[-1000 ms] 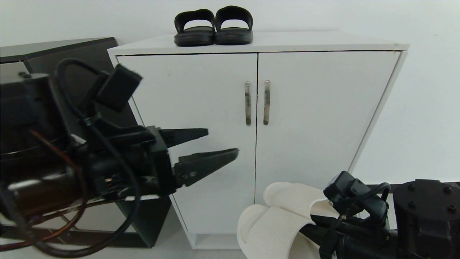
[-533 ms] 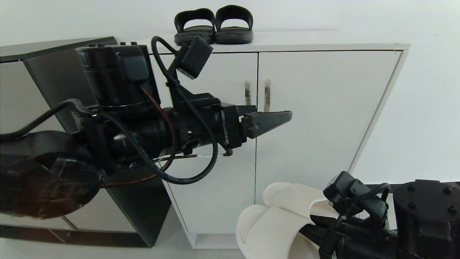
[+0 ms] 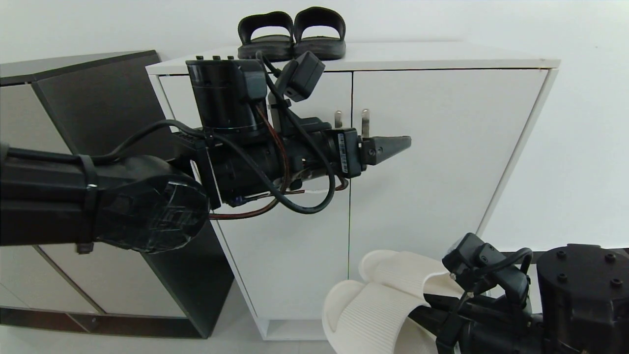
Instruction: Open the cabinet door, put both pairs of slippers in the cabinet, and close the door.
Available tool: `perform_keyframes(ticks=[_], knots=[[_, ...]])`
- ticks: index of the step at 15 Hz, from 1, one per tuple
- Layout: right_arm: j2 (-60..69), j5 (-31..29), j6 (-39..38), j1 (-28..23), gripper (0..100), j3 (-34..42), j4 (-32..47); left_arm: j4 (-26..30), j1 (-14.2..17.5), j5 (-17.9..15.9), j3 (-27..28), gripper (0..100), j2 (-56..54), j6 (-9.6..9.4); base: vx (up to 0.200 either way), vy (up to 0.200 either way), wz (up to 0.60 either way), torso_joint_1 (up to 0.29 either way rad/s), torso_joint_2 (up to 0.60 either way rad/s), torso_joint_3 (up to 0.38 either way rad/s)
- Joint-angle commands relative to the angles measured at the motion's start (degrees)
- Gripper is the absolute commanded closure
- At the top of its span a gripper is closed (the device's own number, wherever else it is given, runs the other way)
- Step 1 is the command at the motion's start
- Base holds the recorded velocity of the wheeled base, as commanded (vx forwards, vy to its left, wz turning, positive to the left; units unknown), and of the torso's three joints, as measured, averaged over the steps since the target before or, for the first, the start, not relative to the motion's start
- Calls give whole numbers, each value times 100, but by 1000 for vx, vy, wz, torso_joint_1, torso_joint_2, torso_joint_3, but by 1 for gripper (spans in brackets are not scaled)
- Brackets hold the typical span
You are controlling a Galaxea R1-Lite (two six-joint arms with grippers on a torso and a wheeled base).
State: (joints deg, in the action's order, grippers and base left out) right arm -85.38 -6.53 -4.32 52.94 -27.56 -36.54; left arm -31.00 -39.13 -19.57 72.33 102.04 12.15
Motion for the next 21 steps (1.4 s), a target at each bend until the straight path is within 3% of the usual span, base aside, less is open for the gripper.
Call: perform_keyframes(ticks=[1,12,13,17,21], knots=[[-13,3,1,-3,100,5,-3,-2,20,85,27,0,36,-3,0,0,0,0,0,0],[-13,47,1,-21,100,32,-3,6,55,410,634,0,669,-90,0,0,0,0,0,0],[-13,47,1,-21,100,32,-3,6,55,410,634,100,669,-90,0,0,0,0,0,0],[4,293,10,-30,100,128,6,6,37,392,423,100,449,-55,0,0,0,0,0,0],[382,1242,71,-21,100,480,24,-11,-358,383,-500,100,-333,-64,0,0,0,0,0,0]])
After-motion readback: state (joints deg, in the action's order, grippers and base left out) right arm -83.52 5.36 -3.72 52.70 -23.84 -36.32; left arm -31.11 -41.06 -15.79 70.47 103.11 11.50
